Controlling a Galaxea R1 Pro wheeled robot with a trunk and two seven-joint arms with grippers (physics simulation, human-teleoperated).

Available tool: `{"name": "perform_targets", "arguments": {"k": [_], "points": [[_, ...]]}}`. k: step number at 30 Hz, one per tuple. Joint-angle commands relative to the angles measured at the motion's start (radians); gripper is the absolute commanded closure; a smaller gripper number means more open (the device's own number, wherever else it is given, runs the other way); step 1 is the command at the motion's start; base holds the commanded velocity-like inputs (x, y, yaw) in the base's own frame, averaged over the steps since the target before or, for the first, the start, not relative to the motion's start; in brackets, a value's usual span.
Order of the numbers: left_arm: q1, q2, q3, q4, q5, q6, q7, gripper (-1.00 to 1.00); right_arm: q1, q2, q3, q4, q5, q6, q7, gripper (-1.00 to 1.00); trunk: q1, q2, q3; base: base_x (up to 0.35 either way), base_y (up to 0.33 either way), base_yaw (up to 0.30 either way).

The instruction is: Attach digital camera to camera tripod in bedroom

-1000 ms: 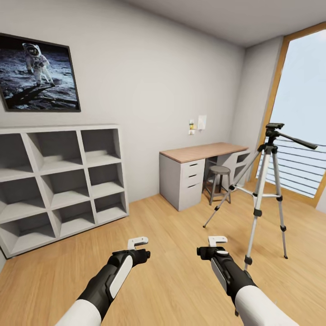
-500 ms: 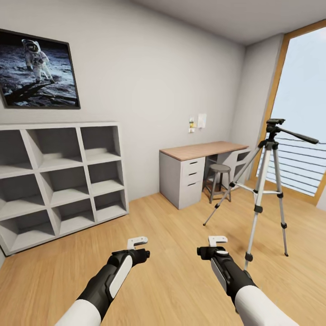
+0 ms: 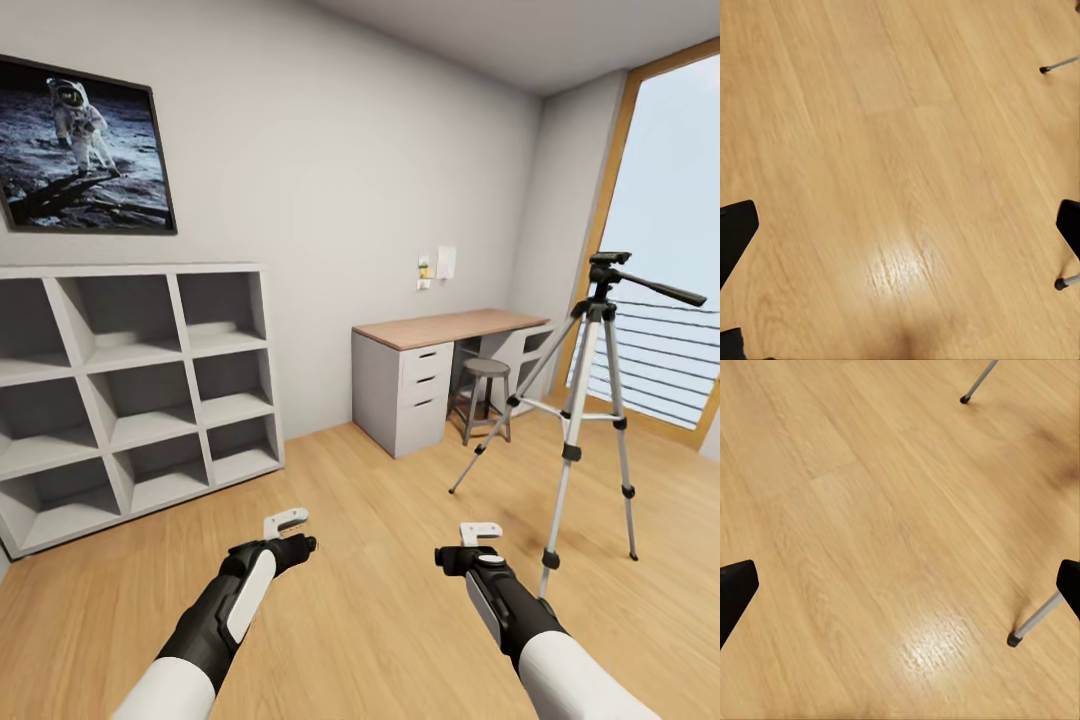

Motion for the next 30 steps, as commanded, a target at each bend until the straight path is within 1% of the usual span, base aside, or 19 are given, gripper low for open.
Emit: {"name": "perform_targets", "arguments": {"k": [1,30], "points": [[-0.001,0.0,-0.001,-0.002,0.011,0.003,0.009,-1.0,0.0,0.001,-0.005,-0.002,0.009,0.005,0.001,-1.0,0.004,-0.008,-0.004,0.0,0.0,0.0],[-0.001,0.0,0.006,-0.004,0.012,0.004,0.009,-1.0,0.0,0.001,-0.005,0.0,0.008,0.008,0.004,-1.0,0.115,-0.211,-0.095,0.0,0.0,0.0]]}}
